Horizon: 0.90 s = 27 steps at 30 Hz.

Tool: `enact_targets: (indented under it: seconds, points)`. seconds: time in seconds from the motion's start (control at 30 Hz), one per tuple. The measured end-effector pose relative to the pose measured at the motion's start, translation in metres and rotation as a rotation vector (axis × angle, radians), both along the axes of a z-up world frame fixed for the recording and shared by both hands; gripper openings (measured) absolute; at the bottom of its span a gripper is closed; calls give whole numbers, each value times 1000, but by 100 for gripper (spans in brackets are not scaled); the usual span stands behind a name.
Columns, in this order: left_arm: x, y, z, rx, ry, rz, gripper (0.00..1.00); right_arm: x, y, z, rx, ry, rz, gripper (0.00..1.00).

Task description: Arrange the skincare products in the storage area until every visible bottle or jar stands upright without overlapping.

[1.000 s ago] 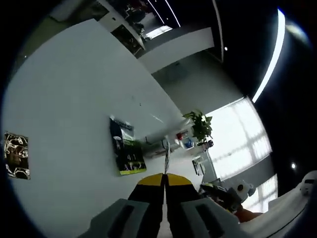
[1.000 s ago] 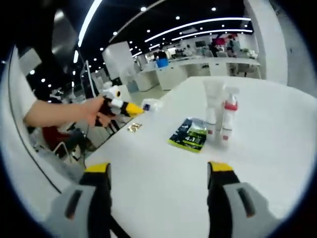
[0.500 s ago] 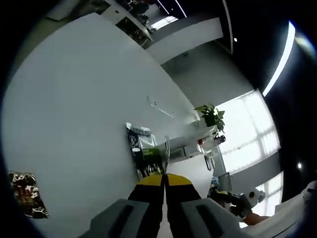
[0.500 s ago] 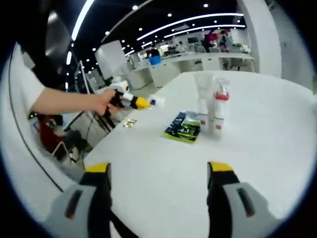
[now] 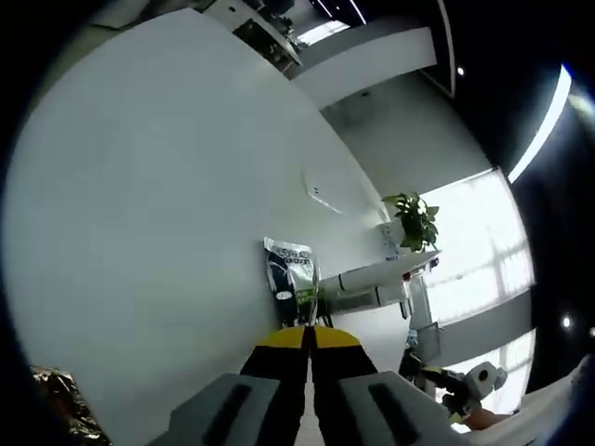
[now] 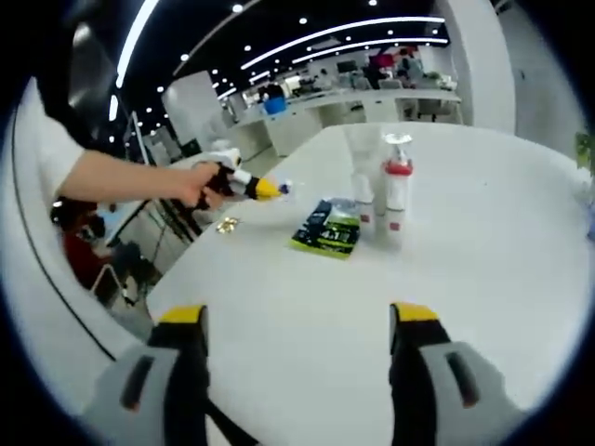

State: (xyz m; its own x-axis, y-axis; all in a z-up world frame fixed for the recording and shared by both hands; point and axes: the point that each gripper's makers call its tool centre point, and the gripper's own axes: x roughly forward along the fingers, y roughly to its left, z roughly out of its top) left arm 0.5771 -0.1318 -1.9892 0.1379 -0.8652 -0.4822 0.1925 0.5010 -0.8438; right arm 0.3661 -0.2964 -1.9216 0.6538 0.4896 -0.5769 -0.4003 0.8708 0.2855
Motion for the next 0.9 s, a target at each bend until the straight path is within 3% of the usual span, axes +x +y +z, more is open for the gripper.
enact_targets:
  seconds: [0.43,0.9]
  points:
    - [14,8,-34,85,44,1,0,-3,-9,-9,-5,46,-42,77]
    - [23,9,-45,107,80,15,0,-9,-6,-16,15,76,-77,77]
